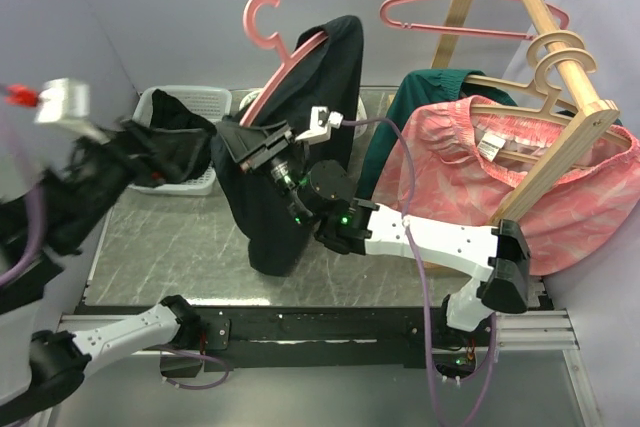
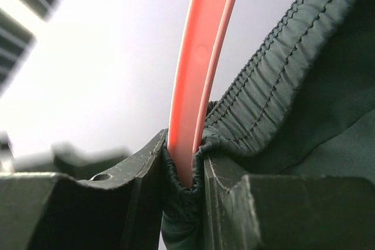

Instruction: Place the shorts on the hanger

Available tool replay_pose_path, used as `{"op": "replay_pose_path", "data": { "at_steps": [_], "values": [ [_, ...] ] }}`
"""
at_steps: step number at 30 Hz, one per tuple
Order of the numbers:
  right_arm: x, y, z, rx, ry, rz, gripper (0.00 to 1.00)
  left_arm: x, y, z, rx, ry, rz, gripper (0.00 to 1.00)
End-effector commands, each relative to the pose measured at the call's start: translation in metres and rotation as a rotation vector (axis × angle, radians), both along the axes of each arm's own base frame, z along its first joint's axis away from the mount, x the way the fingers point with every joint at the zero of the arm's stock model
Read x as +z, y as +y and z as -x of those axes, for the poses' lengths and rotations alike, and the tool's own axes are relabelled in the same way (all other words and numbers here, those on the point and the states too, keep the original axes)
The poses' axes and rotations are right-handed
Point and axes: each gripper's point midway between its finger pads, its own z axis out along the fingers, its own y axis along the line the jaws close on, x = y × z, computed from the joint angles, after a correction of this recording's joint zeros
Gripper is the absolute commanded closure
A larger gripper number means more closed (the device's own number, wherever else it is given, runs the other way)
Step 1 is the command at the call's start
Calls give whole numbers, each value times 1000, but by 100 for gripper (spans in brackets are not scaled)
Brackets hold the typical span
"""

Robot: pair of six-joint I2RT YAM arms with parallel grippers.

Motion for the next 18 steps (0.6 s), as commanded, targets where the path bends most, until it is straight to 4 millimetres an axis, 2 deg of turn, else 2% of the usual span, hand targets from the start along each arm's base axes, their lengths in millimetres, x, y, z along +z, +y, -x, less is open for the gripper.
{"op": "replay_pose_path", "data": {
  "at_steps": [1, 2, 3, 4, 6, 7, 8, 10, 15, 18],
  "values": [
    [74, -35, -28, -185, -67, -256, 100, 26, 26, 11, 72, -86, 95, 9],
    [94, -40, -33, -206, -77, -315, 100, 27, 27, 11, 71, -88, 98, 9],
    [102, -47, -47, -236, -81, -364, 100, 28, 27, 12, 66, -92, 99, 10],
    [110, -41, -58, -243, -85, -402, 100, 27, 27, 13, 65, -91, 100, 10],
    [120, -43, -76, -236, -91, -478, 100, 27, 27, 14, 66, -91, 100, 10],
    [112, -42, -97, -274, -89, -475, 100, 26, 28, 13, 69, -87, 96, 10],
    [128, -52, -100, -303, -94, -517, 100, 24, 29, 13, 73, -86, 93, 10],
    [129, -58, -119, -386, -65, -499, 100, 19, 30, 11, 88, -79, 77, 10],
    [134, -77, -142, -524, -103, -501, 100, 10, 24, 5, 82, -62, 60, 10],
    [139, -87, -158, -546, -122, -487, 100, 4, 19, 2, 71, -55, 56, 10]
  ]
}}
